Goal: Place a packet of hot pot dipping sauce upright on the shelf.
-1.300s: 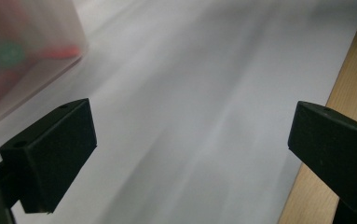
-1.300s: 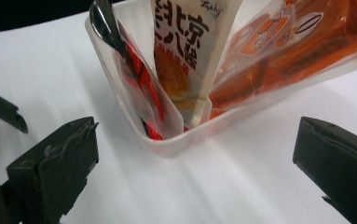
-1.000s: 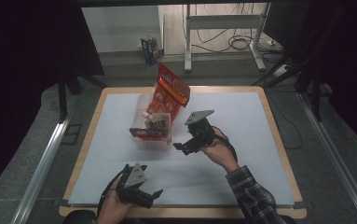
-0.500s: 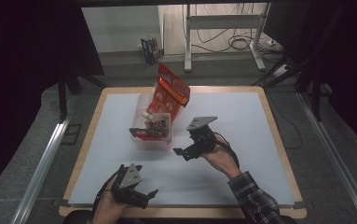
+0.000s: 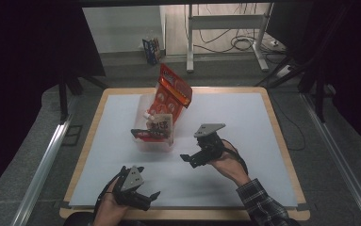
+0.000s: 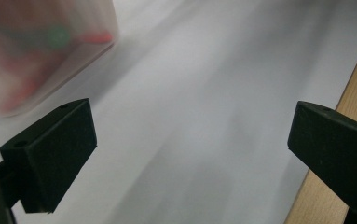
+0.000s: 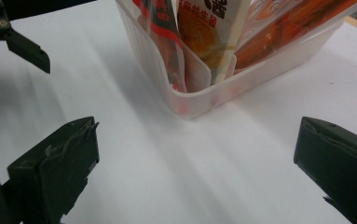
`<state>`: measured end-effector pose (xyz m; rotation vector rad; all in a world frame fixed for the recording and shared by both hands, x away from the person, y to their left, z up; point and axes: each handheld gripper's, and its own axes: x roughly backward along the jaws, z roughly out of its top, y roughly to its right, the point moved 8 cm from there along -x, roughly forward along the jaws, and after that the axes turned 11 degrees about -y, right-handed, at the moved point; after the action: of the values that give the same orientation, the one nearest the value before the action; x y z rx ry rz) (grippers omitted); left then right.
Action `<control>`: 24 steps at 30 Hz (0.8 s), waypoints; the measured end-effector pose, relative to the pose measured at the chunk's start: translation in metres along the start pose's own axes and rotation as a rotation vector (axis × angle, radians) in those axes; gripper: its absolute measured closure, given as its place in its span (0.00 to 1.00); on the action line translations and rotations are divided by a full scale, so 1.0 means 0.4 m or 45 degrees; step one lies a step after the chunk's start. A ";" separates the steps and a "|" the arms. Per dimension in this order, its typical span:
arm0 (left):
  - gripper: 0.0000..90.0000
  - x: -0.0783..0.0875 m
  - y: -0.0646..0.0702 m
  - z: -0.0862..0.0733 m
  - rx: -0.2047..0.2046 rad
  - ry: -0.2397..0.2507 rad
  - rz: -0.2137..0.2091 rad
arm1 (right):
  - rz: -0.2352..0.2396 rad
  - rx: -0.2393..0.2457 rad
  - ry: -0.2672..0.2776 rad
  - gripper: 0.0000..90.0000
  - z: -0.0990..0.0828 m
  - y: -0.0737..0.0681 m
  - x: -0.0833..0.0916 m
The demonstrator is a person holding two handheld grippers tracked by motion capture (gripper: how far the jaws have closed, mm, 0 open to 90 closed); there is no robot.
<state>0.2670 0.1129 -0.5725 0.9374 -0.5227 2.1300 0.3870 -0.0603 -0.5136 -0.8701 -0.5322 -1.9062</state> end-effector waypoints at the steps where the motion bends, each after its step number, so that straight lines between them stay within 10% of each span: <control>1: 0.01 0.001 -0.001 0.000 -0.003 -0.001 0.000 | -0.004 0.006 0.004 0.00 -0.003 -0.001 0.004; 24: 0.01 0.003 -0.003 0.001 0.008 0.020 0.000 | -0.061 0.032 0.047 0.00 -0.031 -0.006 0.080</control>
<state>0.2676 0.1141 -0.5715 0.9232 -0.5087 2.1382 0.3708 -0.0860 -0.4976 -0.8110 -0.5575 -1.9510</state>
